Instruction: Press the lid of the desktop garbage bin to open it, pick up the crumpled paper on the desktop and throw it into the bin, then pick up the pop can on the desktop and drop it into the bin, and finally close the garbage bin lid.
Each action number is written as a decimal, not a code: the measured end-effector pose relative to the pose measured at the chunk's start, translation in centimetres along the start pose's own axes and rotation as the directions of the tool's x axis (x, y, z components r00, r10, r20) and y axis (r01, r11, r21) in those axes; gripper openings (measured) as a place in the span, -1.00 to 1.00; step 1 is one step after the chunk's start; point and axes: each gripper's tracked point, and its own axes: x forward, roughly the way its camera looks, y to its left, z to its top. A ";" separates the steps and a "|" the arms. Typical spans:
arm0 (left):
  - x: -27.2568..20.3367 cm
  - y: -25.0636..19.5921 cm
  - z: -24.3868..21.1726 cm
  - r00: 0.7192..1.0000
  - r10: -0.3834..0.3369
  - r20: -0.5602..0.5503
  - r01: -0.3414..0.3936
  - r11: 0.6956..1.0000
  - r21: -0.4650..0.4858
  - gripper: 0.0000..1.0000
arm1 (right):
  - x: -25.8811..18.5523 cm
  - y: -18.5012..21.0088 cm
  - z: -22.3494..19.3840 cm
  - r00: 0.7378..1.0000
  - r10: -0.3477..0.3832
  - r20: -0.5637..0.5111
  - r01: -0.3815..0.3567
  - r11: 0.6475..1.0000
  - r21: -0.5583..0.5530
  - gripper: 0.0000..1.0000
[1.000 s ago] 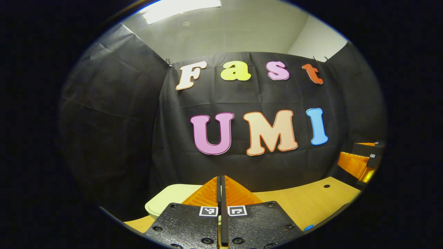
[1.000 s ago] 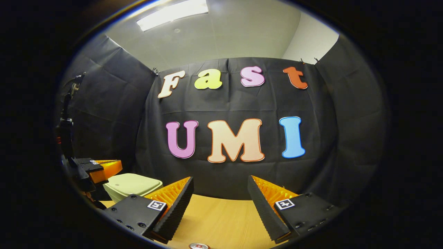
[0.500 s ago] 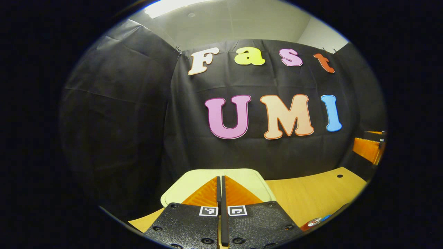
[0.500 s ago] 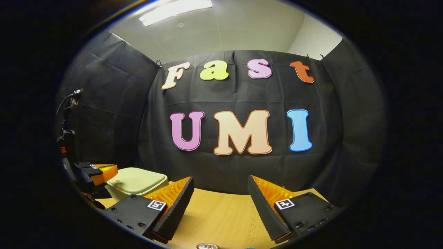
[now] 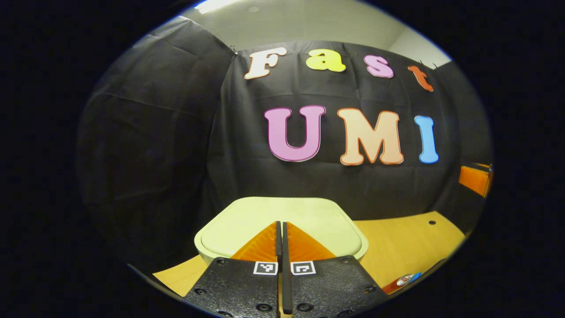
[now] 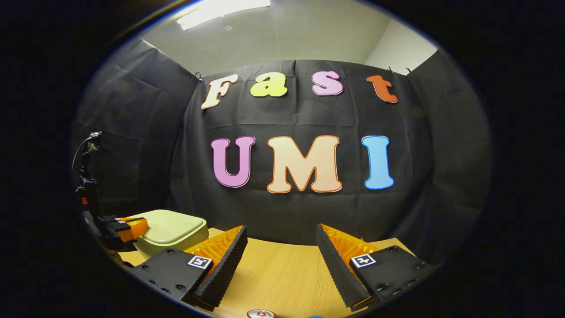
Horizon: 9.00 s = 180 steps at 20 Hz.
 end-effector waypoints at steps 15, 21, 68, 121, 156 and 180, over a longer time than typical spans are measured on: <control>-0.6 -3.6 5.7 0.982 -0.060 0.179 0.037 0.991 0.126 -1.00 | -2.2 -5.7 1.4 0.999 -0.046 0.024 0.046 0.999 -0.007 0.96; -2.6 -7.9 8.2 0.964 -0.139 0.225 0.117 0.987 0.108 -0.91 | -2.8 -7.4 0.7 0.999 -0.031 0.006 0.031 0.999 -0.008 0.96; -9.2 -11.3 9.5 0.959 -0.154 0.238 0.093 0.964 0.248 0.83 | -10.3 -8.3 -35.6 0.692 0.114 -0.713 -0.166 0.986 -0.003 -0.68; -6.0 5.5 6.3 0.987 -0.011 0.162 -0.019 0.984 0.179 0.89 | 1.7 20.8 -3.6 0.868 0.488 -0.088 -0.486 0.873 0.043 0.96; -7.2 -23.6 -11.1 0.937 -0.324 -0.133 0.343 0.925 0.161 0.86 | -5.0 -19.7 -2.5 0.993 0.012 -0.116 -0.013 1.000 -0.008 0.96; -7.8 -23.4 -26.7 0.862 -0.277 -0.425 0.359 0.925 0.126 0.87 | -7.0 -21.4 -5.0 0.982 -0.008 -0.186 -0.010 0.996 -0.093 0.96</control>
